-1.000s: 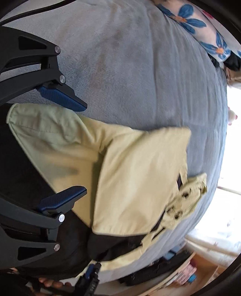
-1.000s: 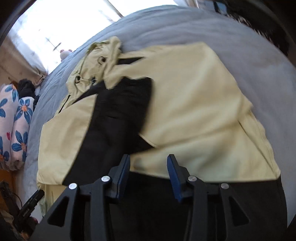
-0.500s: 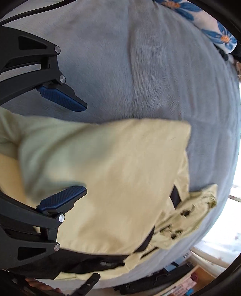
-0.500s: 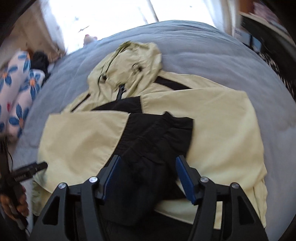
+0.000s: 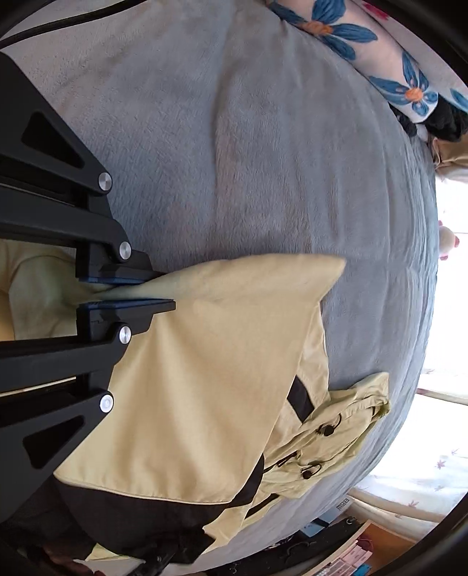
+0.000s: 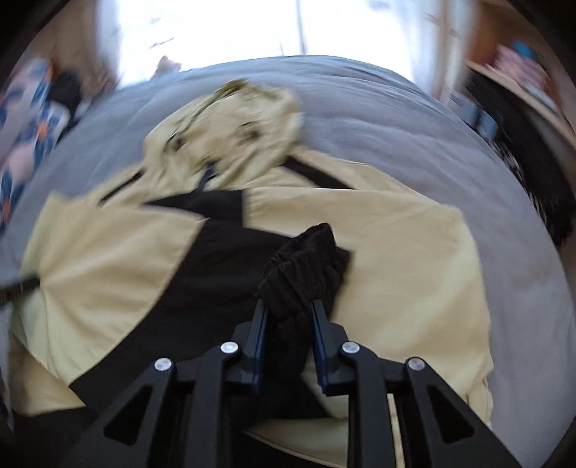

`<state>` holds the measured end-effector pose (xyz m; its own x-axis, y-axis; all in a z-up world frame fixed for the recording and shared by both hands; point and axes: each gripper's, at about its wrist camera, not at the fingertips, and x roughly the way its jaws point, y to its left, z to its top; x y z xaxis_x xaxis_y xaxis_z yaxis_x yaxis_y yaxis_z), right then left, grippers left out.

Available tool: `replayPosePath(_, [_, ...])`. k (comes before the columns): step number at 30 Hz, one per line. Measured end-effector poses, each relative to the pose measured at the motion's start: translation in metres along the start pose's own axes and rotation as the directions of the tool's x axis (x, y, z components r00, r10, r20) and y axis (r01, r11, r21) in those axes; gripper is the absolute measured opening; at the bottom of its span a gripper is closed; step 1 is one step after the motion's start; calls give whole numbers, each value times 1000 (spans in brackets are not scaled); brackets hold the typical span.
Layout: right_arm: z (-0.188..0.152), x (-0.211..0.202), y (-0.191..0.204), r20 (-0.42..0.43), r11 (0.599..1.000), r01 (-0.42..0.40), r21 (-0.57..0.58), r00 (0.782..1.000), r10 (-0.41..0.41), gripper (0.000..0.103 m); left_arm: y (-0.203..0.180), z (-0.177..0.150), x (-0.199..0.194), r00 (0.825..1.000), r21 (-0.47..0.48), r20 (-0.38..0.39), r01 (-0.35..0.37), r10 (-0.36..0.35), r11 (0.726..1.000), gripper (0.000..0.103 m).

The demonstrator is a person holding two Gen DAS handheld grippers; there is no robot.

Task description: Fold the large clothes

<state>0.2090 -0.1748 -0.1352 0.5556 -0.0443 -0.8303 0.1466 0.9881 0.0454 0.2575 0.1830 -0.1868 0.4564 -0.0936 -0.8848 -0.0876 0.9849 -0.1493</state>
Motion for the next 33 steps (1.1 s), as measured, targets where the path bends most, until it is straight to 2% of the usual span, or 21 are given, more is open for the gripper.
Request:
replayPosePath(1, [-6,3,-15,-27,999,-10,46,1000,12,23,3,-1,1,1000,-5,-1,8,-8,1000,5])
replayPosePath(3, [-18,14,-43,-116,994,-9,112,993,23,39,9,-6,3,1000,-9,-13,17,-17,1000,7])
replayPosePath(4, [-23,12,-54,-122,989,-25,147,992,43,43,10,-8,3,1000,-9,-18,18,-18,1000,11])
replayPosePath(6, [-26,-1,-61,-127,987,-24,156,991,44,58,13,-11,-2,1000,0,-18,14,-14,1000,14])
replayPosePath(8, [-23,-15,-62,-118,987,-45,153,991,64,58,11,-13,-5,1000,13,-24,5,-5,1000,25])
replayPosePath(10, [-15,-26,-63,-99,984,-102,148,988,117,58,11,-12,-8,999,25,-36,15,-15,1000,49])
replayPosePath(12, [-3,-24,-65,-89,981,-129,146,986,143,60,13,-8,-10,1000,27,-26,10,-9,1000,60])
replayPosePath(16, [20,-8,-73,-114,966,-189,179,971,211,60,15,9,-4,999,4,-43,30,-30,1000,61])
replayPosePath(19, [35,15,-72,-139,976,-146,162,976,169,60,13,23,10,998,2,-63,25,-25,1000,61])
replayPosePath(20, [38,27,-74,-166,975,-145,168,971,173,60,13,28,18,997,2,-78,26,-26,1000,61])
replayPosePath(23, [39,50,-79,-221,971,-155,183,956,194,59,13,39,36,993,-23,-105,44,-47,999,59])
replayPosePath(24, [39,55,-77,-227,972,-164,166,953,200,51,13,42,38,992,-35,-102,68,-72,997,38])
replayPosePath(25, [40,57,-72,-222,976,-175,129,954,200,34,14,44,40,990,-45,-98,101,-105,994,7])
replayPosePath(26, [41,56,-68,-208,977,-185,105,957,203,26,15,47,38,991,-51,-84,102,-106,993,7])
replayPosePath(28, [47,40,-61,-81,976,-210,58,973,215,25,14,47,28,997,-36,-6,71,-72,997,3])
replayPosePath(30, [51,31,-58,47,973,-229,35,973,227,25,13,43,22,997,-18,61,43,-42,999,3])
replayPosePath(31, [51,37,-57,55,977,-209,40,977,206,25,14,42,22,997,-20,72,37,-36,999,3])
replayPosePath(33, [49,57,-53,-9,985,-163,54,986,164,30,13,40,30,998,-21,63,17,-15,1000,4])
